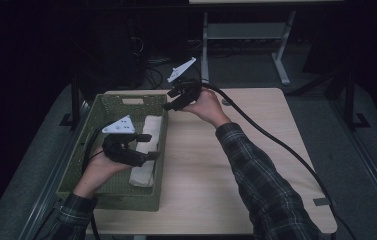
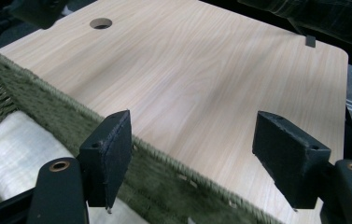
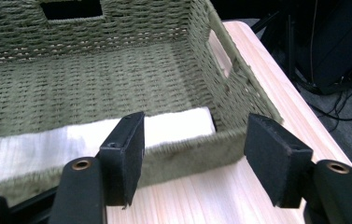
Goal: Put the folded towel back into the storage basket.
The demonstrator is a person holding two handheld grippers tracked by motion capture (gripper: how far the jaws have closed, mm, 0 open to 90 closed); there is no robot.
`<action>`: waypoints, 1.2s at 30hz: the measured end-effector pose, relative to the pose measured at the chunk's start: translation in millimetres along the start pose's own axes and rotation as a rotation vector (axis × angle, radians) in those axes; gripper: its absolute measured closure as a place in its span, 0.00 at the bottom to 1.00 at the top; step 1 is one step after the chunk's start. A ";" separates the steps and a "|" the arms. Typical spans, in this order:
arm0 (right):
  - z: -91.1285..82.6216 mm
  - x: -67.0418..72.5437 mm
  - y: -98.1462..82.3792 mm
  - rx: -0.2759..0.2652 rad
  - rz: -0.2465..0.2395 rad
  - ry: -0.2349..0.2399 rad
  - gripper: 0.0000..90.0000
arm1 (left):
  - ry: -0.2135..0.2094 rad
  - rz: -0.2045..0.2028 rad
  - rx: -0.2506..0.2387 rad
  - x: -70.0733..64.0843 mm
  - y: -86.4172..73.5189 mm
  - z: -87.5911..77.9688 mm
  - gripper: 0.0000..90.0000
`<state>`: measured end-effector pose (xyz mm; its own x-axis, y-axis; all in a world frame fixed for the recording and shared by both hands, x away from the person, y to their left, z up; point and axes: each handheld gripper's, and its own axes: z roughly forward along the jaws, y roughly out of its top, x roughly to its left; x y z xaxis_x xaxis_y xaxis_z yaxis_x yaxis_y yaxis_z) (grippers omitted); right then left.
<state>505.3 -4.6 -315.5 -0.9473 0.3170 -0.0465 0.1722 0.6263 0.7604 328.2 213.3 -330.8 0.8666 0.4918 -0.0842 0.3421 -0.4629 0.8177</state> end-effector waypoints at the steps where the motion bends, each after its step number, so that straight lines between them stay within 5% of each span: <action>1: -2.9 -2.3 -2.8 -0.005 -0.018 -0.006 0.41 | 0.005 -0.003 0.002 -1.0 1.7 2.4 0.31; 13: -36.7 -6.9 -38.3 -0.017 0.005 -0.009 0.37 | 0.036 0.004 0.024 -27.3 23.8 29.9 0.28; 26: -75.9 -1.2 -85.6 -0.034 0.022 -0.033 0.35 | 0.010 0.013 0.031 -57.7 37.3 71.9 0.28; 36: -88.0 2.9 -126.5 -0.013 0.048 -0.056 0.33 | -0.015 0.017 0.039 -80.6 34.7 107.6 0.27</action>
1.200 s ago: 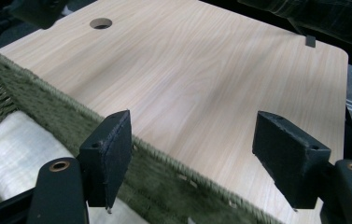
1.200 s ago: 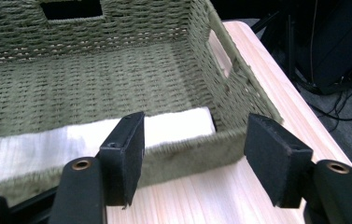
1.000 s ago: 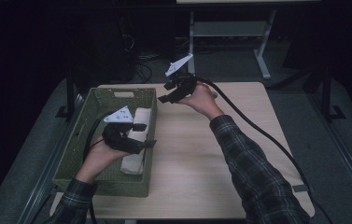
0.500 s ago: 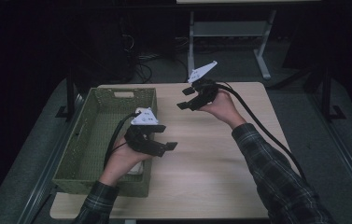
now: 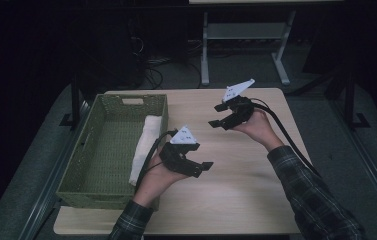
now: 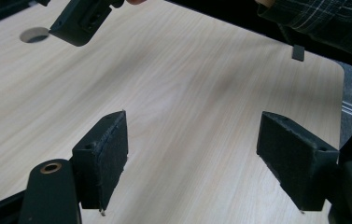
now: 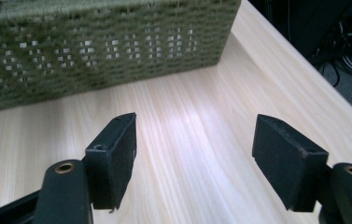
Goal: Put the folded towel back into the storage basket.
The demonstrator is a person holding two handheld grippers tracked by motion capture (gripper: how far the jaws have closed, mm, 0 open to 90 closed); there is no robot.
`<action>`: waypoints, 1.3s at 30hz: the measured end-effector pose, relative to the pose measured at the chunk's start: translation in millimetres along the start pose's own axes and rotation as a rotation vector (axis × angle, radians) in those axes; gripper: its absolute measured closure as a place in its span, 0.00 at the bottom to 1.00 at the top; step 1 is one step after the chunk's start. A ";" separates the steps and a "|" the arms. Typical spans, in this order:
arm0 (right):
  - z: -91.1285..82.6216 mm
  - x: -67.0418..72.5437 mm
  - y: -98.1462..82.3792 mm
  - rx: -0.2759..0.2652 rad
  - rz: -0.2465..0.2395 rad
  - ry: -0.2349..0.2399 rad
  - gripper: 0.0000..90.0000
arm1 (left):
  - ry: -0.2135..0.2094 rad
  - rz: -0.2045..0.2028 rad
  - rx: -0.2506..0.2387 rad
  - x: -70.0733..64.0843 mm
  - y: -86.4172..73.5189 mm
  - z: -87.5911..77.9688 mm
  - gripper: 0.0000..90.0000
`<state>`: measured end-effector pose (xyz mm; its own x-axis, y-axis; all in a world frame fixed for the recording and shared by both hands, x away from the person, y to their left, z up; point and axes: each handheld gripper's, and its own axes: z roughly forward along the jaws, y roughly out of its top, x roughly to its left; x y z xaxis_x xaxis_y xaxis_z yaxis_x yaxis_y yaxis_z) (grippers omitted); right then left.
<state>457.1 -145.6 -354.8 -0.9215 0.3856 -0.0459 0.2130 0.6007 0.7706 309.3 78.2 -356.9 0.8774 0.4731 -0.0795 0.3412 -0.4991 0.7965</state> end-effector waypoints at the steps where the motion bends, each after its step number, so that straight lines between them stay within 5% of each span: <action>1: -0.7 -0.1 -4.6 -0.001 0.002 -0.002 0.33 | 0.003 -0.001 0.002 -1.6 -1.4 4.1 0.27; 9: -1.4 0.2 -42.1 -0.003 0.061 -0.016 0.31 | 0.017 0.008 0.013 -11.9 -17.0 34.3 0.27; 22: 0.4 10.7 -97.0 0.040 0.130 -0.045 0.27 | -0.025 -0.008 0.041 -16.0 -39.5 71.1 0.26; 39: -8.3 20.5 -149.4 0.074 0.191 -0.121 0.22 | 0.016 0.020 0.099 -14.7 -61.7 91.4 0.21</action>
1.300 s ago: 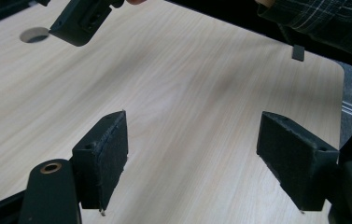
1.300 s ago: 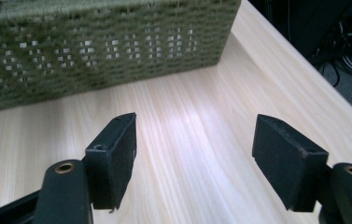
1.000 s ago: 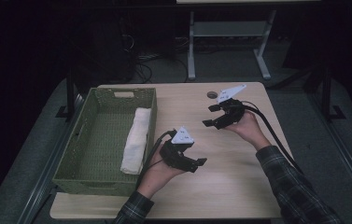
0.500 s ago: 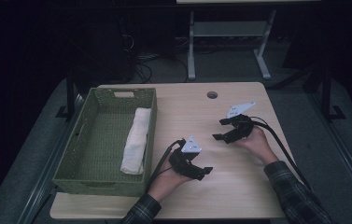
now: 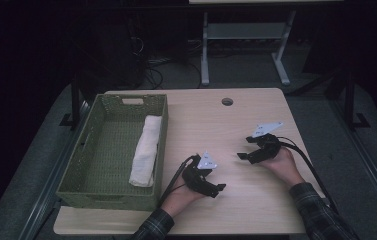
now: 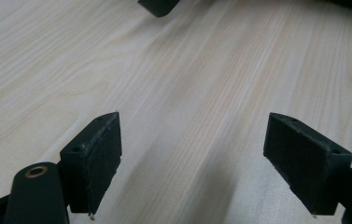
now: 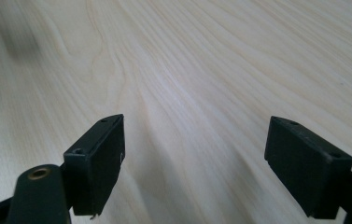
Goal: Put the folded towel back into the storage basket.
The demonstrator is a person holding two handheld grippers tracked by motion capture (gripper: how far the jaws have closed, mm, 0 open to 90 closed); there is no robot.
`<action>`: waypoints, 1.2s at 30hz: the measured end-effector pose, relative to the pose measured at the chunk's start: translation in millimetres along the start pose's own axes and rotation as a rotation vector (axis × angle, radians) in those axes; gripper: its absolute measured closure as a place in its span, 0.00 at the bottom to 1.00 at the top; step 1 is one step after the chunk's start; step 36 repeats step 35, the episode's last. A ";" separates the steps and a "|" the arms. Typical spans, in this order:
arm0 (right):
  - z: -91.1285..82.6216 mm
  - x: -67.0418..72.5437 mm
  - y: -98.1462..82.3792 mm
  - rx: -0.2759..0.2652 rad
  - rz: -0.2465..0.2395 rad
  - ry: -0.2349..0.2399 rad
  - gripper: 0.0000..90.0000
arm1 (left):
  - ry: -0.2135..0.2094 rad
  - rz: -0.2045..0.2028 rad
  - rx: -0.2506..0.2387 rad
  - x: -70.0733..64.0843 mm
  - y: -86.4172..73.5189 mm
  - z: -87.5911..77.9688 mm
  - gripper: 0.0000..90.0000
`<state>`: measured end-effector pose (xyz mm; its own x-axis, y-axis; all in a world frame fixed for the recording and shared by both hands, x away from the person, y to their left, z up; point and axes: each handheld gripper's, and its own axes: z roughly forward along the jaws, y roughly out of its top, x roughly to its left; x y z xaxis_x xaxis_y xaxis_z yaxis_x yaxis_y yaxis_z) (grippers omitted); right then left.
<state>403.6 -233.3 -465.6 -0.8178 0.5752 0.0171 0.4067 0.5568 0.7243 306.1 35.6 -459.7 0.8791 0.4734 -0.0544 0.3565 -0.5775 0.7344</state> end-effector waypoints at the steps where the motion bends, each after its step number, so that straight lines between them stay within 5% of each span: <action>1: -1.0 -0.3 -1.8 -0.004 0.003 -0.002 0.22 | 0.000 0.000 0.000 0.0 0.0 0.0 0.21; 16: -0.4 -5.2 -20.6 0.001 0.010 -0.024 0.21 | 0.016 0.028 0.058 -2.6 -7.0 12.7 0.20; 19: -0.6 -7.8 -23.7 -0.010 0.043 -0.015 0.20 | 0.023 0.037 0.054 -3.3 -8.2 13.8 0.19; 23: -0.7 -9.0 -24.3 -0.011 0.041 -0.020 0.19 | 0.034 0.038 0.021 -5.3 -12.2 15.4 0.17; 36: -0.6 -9.2 -24.2 -0.006 0.044 -0.023 0.18 | 0.036 0.037 0.020 -5.1 -12.2 15.6 0.17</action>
